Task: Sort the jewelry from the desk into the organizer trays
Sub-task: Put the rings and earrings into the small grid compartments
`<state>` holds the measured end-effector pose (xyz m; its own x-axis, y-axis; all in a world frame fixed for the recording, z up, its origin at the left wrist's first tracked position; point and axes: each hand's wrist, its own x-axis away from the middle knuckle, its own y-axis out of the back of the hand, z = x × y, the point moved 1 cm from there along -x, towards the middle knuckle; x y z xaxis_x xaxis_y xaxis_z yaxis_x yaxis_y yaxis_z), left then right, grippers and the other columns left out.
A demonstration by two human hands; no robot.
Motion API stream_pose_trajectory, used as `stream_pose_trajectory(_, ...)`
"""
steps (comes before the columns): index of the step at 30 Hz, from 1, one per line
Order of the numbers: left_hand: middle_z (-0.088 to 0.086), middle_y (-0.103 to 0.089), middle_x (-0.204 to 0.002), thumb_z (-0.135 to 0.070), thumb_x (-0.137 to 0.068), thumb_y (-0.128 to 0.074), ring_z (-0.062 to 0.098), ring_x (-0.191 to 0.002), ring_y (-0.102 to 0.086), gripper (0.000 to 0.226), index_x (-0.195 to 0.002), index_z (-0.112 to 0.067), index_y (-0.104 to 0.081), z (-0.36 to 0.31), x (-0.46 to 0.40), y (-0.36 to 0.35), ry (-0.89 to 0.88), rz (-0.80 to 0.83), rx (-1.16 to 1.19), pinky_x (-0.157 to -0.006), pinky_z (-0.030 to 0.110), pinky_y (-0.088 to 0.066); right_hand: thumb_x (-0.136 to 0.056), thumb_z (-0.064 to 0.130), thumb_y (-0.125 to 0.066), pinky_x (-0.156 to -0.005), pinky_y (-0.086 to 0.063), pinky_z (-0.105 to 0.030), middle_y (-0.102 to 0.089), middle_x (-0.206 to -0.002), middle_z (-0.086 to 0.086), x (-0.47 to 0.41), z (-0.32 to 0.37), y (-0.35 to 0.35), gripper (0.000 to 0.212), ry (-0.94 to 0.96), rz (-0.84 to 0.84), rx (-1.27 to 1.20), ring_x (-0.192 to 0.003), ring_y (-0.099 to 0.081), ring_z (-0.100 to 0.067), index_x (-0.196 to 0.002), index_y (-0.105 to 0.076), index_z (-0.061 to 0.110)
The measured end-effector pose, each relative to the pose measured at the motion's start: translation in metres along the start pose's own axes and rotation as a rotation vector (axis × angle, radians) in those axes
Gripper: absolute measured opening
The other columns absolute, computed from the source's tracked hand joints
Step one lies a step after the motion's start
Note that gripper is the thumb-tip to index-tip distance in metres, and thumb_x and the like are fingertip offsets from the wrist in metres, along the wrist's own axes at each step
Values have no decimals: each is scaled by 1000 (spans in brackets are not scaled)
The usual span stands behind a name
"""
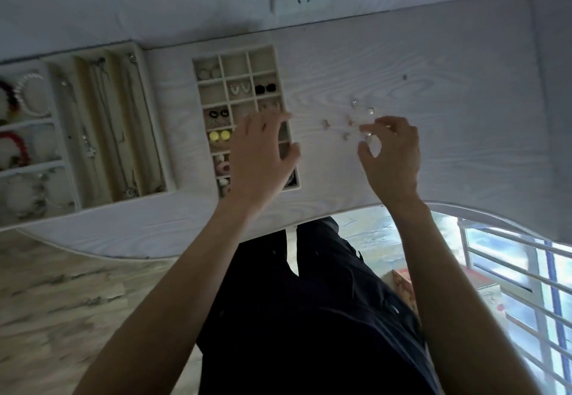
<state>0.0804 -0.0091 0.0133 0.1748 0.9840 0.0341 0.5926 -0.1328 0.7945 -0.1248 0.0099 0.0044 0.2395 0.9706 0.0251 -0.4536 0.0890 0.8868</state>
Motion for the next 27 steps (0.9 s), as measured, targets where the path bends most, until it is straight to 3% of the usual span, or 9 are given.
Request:
stream_pose_trajectory(3,7,-49,-135,-39,-81,-63,32,-127,-39,55,-129,-15,-52,-8,3,-23,21,50,-280,-102,44,-28,-83,12,-64,-84,-36,-30,-48,-121,-15,4,-29,-2,33,-111,95,40,-107,-46,-32,-116,-63,13)
stream_pose_trajectory(6,3,-47,-140,-36,-81,-66,26,-129,-31,55,-129,-13,-53,-7,5,-32,-3,19,-367,-101,41,-19,-82,7,-61,-83,-36,-32,-49,-117,-17,0,-35,-7,32,-113,123,-4,-104,-47,-34,-114,-62,12)
stream_pose_trajectory(10,0,-47,-140,-29,-84,-63,22,-128,-25,48,-129,-14,-54,-9,5,-36,46,-26,-343,-102,42,-18,-77,0,-62,-72,-41,-31,-58,-98,-19,-11,-28,-16,20,24,122,-71,-82,-57,-36,-95,-67,4)
stream_pose_trajectory(12,-1,-47,-140,-27,-85,-62,22,-129,-27,47,-130,-17,-53,-8,4,-36,86,-41,-343,-102,43,-19,-78,0,-62,-70,-37,-26,-60,-95,-17,-18,-31,-16,19,64,114,-78,-76,-59,-33,-95,-68,4)
stream_pose_trajectory(15,-5,-47,-140,-27,-86,-61,24,-130,-33,47,-131,-19,-53,-7,4,-36,104,-36,-345,-100,43,-21,-79,-1,-58,-69,-32,-22,-60,-102,-16,-28,-42,-10,26,9,75,-94,-77,-61,-31,-102,-68,5)
stream_pose_trajectory(19,-6,-46,-142,-27,-87,-59,23,-131,-34,47,-133,-19,-52,-8,3,-34,103,-19,-337,-101,41,-20,-78,-2,-59,-69,-43,-27,-59,-104,-14,-31,-41,-7,27,78,68,-113,-77,-62,-29,-102,-68,6)
stream_pose_trajectory(23,-7,-46,-142,-28,-87,-59,23,-131,-35,48,-134,-21,-52,-6,3,-33,100,-11,-350,-100,41,-22,-82,4,-61,-76,-35,-24,-56,-112,-12,-35,-40,-7,29,75,157,-10,-99,-54,-28,-110,-64,11)
stream_pose_trajectory(27,-7,-45,-143,-28,-88,-59,23,-131,-35,48,-135,-20,-51,-6,4,-34,95,-13,-346,-101,41,-21,-80,12,-67,-71,-40,-27,-64,-95,-11,-30,-50,-8,13,1,139,-77,-81,-61,-28,-93,-69,10)
